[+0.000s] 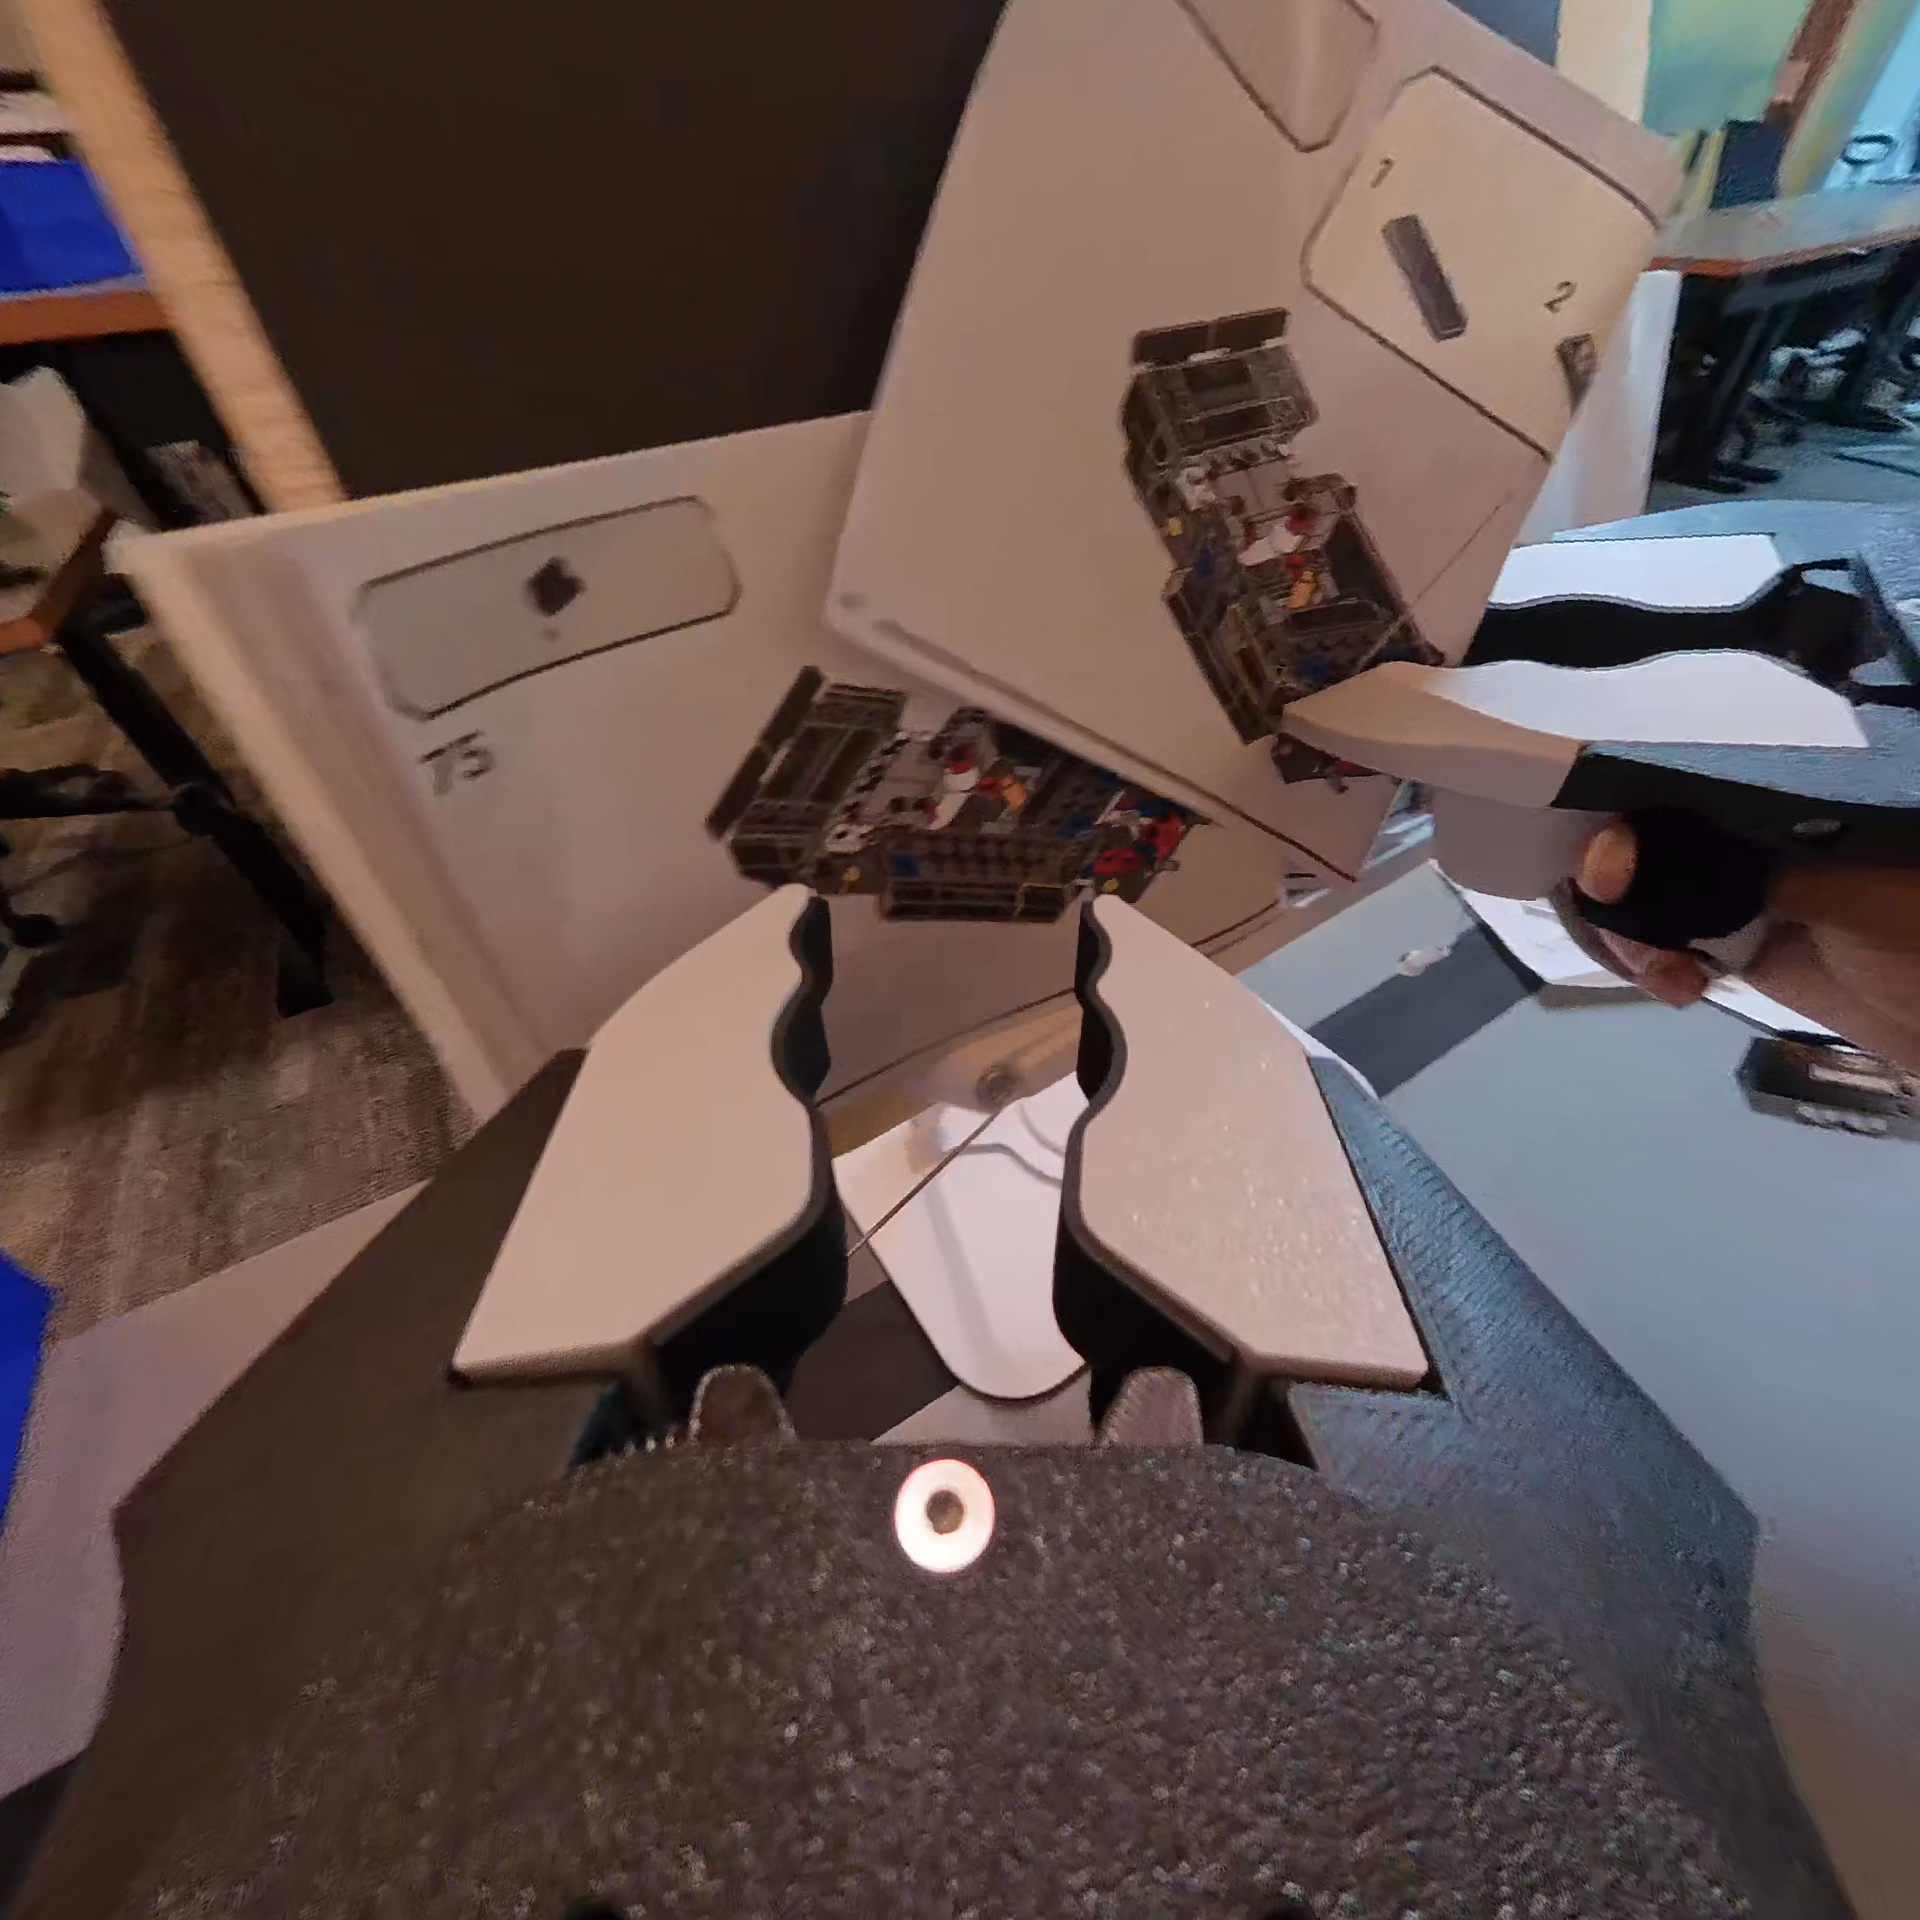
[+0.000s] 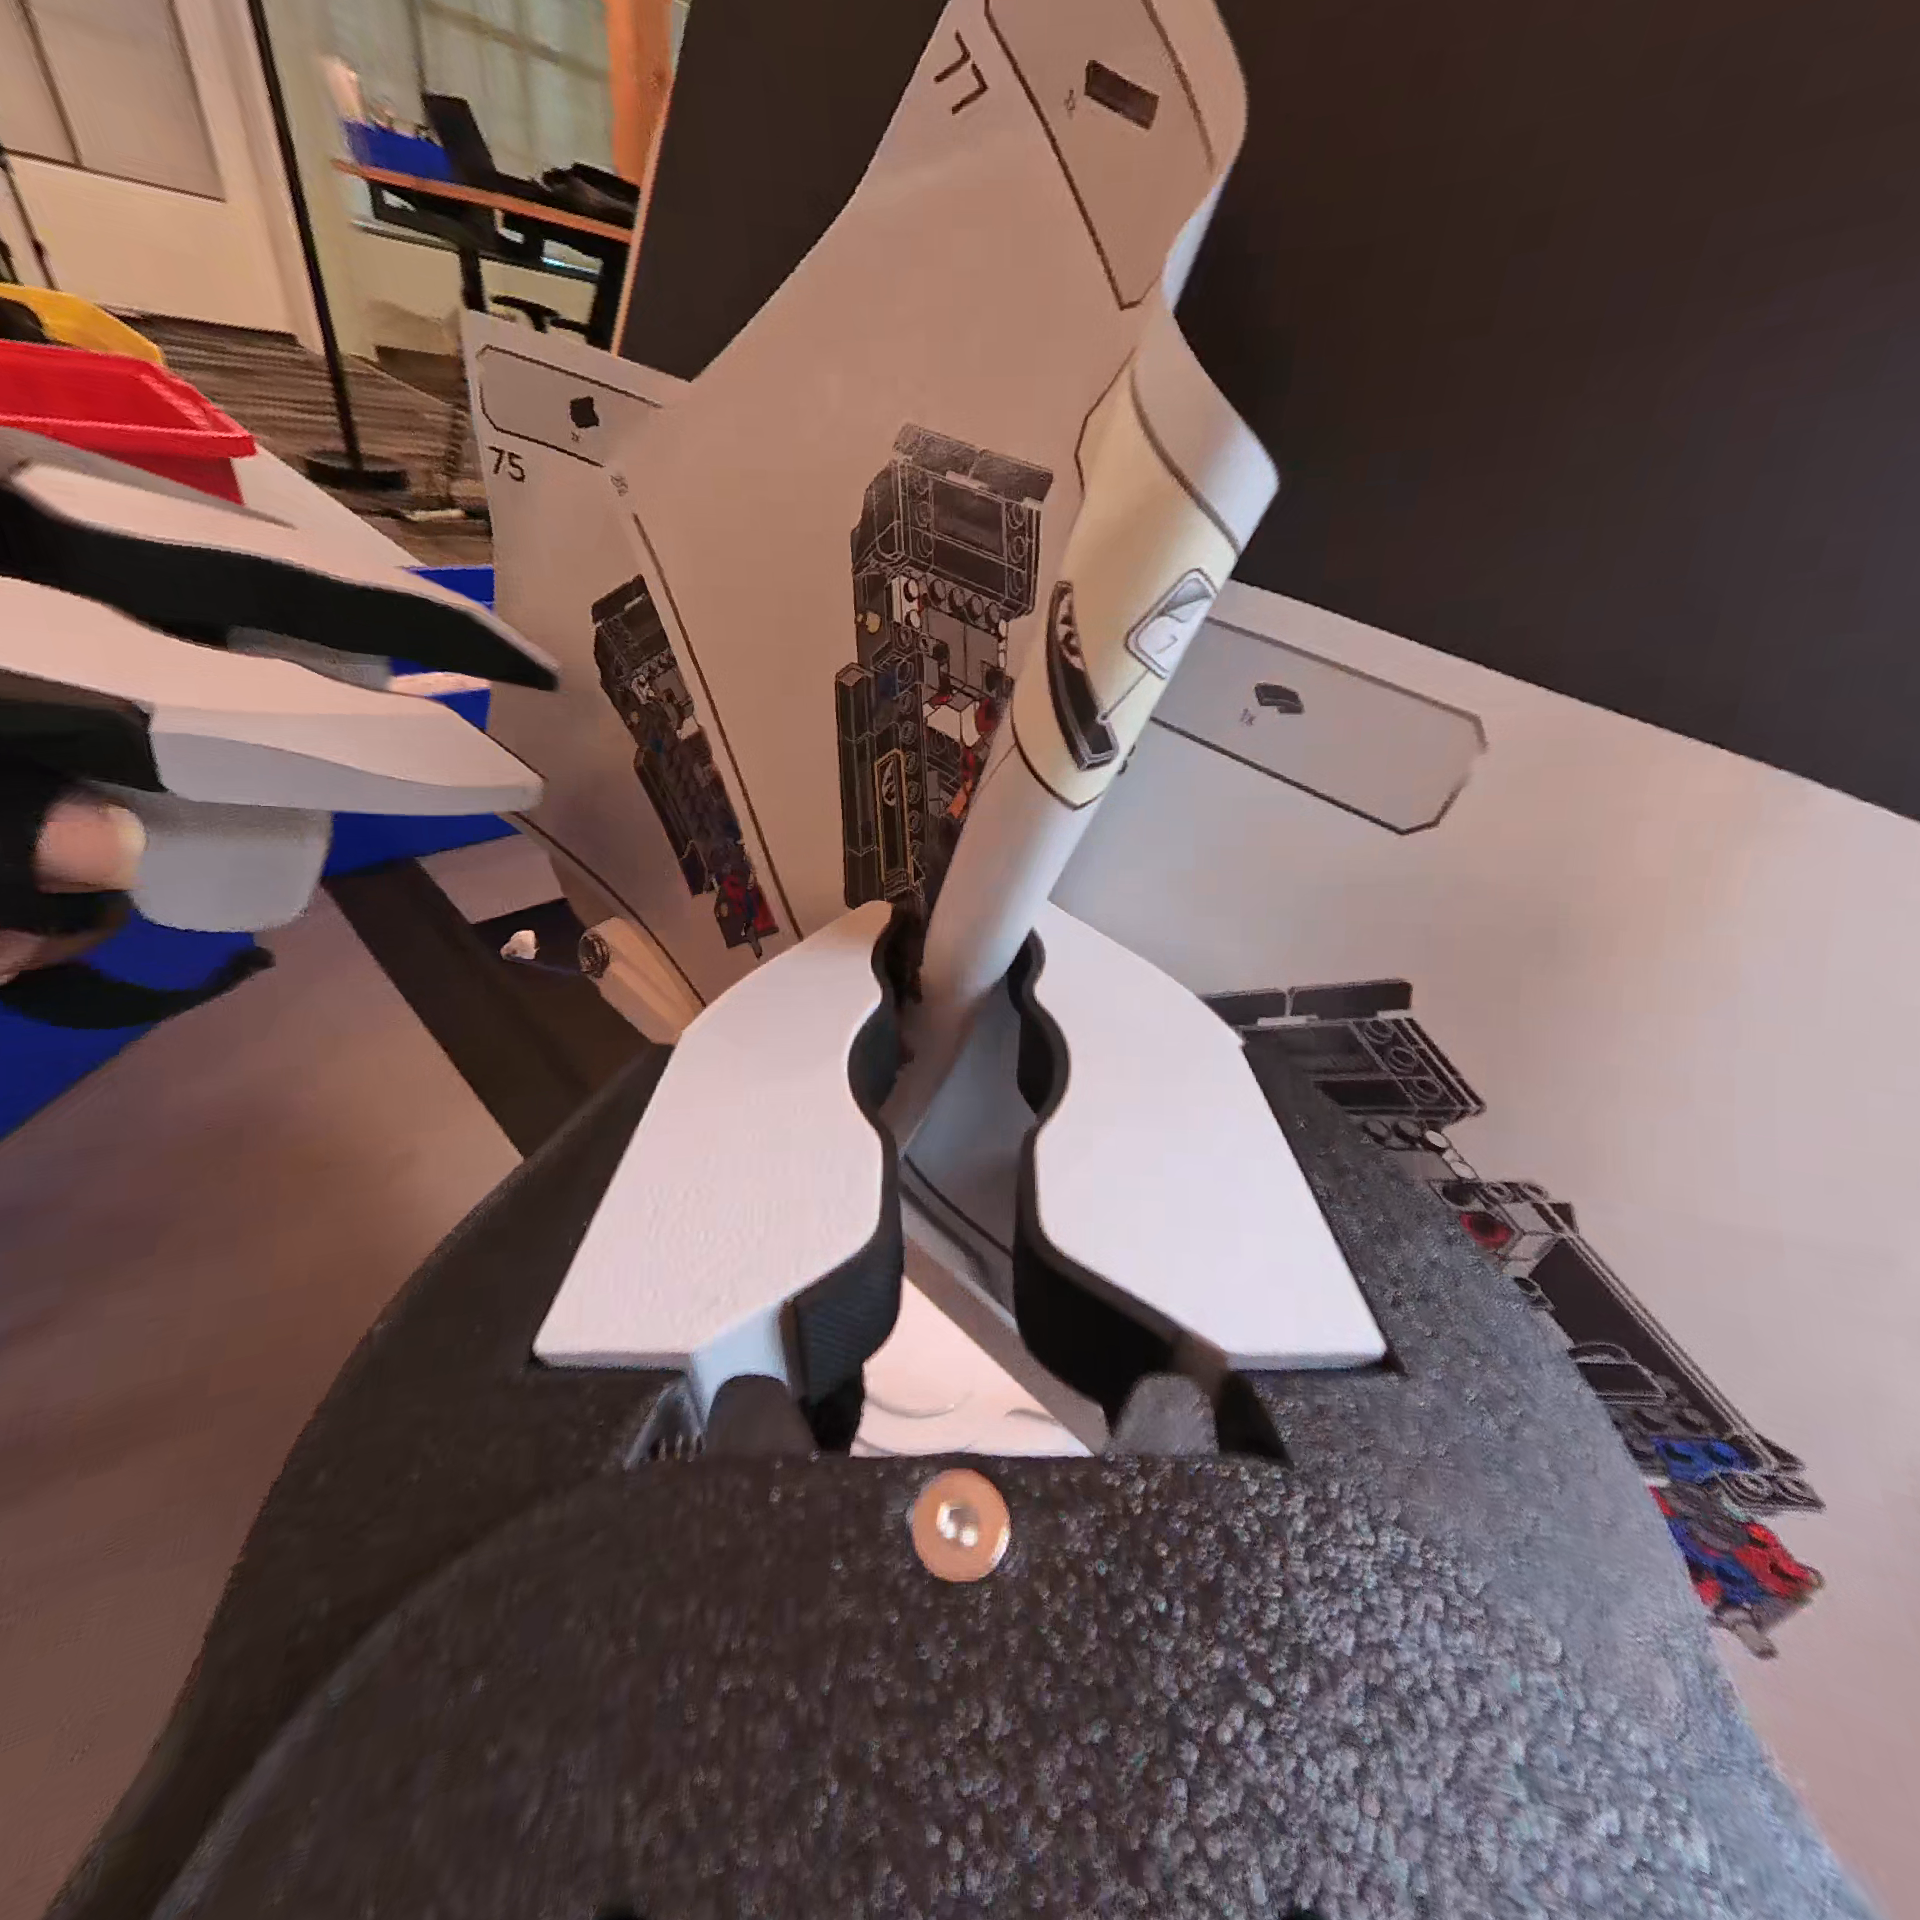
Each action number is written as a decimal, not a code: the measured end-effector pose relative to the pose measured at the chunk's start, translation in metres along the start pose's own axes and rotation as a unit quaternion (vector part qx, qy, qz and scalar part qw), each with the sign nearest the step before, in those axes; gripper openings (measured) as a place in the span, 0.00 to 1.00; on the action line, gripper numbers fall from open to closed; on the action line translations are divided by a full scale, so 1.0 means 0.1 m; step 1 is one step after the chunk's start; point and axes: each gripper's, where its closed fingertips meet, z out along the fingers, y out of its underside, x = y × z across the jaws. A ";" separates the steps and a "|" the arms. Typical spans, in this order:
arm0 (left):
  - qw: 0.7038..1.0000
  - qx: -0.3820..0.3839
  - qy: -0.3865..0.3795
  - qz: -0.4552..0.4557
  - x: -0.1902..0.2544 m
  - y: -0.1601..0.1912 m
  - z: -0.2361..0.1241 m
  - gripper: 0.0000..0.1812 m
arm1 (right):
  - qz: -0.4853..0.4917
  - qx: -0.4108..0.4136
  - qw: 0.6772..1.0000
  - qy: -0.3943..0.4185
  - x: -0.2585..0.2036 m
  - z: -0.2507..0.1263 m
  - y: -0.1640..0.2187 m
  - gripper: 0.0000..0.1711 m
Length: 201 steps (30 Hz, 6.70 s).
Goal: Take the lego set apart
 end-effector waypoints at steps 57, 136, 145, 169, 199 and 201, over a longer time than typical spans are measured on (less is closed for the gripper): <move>1.000 0.019 -0.007 0.011 0.62 0.27 0.21 0.17 | -0.107 -0.110 0.977 0.149 1.39 -0.95 0.19 0.01; 0.978 0.120 0.168 0.039 1.84 -0.17 0.41 0.07 | 0.163 0.074 0.978 0.109 0.72 -1.24 0.08 0.18; 0.978 0.074 0.191 0.035 2.20 -0.03 0.84 0.32 | 0.072 0.115 0.990 0.036 0.33 -1.74 -0.56 0.13; 0.989 0.018 -0.138 -0.056 -0.29 0.12 -0.13 0.31 | -0.152 -0.125 0.964 0.178 0.86 -0.60 0.51 0.13; 0.989 -0.023 -0.137 -0.043 -0.54 0.32 -0.33 0.22 | -0.211 -0.015 0.953 0.216 -0.04 0.23 -0.09 0.40; 0.991 -0.011 -0.124 -0.049 -0.50 0.26 -0.34 0.21 | -0.203 -0.006 0.959 0.196 -0.04 0.20 -0.10 0.36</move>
